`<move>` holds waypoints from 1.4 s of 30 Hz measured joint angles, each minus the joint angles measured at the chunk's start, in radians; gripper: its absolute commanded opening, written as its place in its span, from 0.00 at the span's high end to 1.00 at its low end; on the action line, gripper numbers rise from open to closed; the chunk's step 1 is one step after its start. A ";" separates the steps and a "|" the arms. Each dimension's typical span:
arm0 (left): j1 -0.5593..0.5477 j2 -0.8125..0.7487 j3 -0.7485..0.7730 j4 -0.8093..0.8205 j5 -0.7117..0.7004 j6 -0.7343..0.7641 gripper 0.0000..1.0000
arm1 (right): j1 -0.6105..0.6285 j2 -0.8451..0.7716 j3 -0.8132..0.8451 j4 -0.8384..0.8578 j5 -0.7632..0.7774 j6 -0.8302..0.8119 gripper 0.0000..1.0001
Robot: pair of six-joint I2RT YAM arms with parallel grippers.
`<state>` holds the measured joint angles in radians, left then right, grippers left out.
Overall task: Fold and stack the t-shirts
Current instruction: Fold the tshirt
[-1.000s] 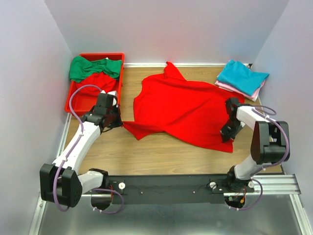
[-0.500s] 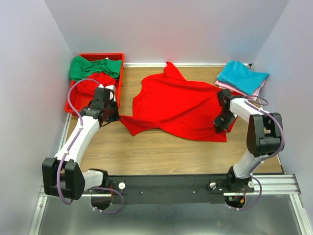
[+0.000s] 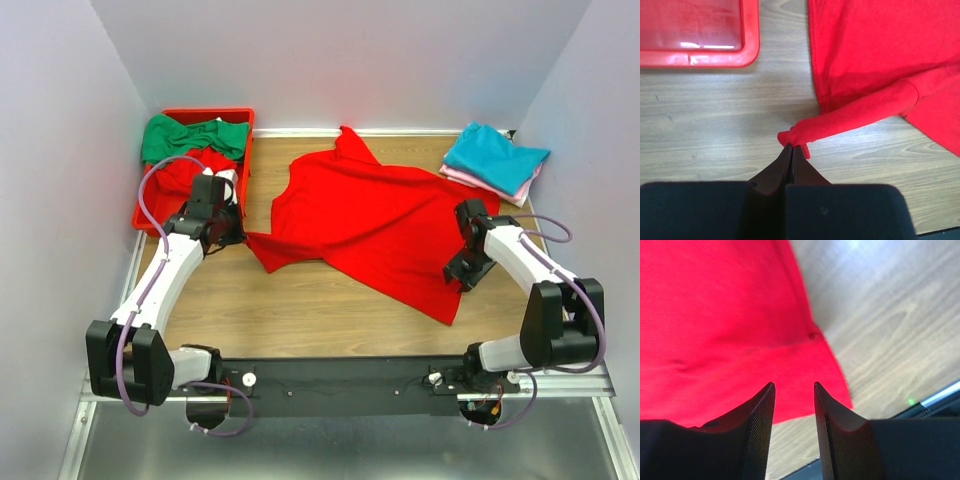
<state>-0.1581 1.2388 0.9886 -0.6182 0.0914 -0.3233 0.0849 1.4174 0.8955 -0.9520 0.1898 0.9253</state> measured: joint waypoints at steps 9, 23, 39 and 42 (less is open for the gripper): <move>0.000 0.010 0.017 0.000 0.011 0.006 1.00 | 0.072 -0.046 -0.077 -0.047 -0.019 0.020 0.46; 0.000 0.009 0.017 -0.004 0.015 0.006 1.00 | 0.150 -0.050 -0.204 -0.055 -0.035 0.123 0.34; 0.000 0.001 0.017 -0.017 0.021 0.006 1.00 | 0.152 -0.084 -0.242 0.037 -0.060 0.166 0.98; 0.001 -0.013 0.017 -0.024 0.028 0.005 1.00 | 0.155 -0.087 -0.240 0.036 -0.066 0.137 0.98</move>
<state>-0.1570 1.2255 1.0058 -0.6426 0.1192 -0.3180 0.2401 1.3308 0.6559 -0.9157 0.1238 1.0622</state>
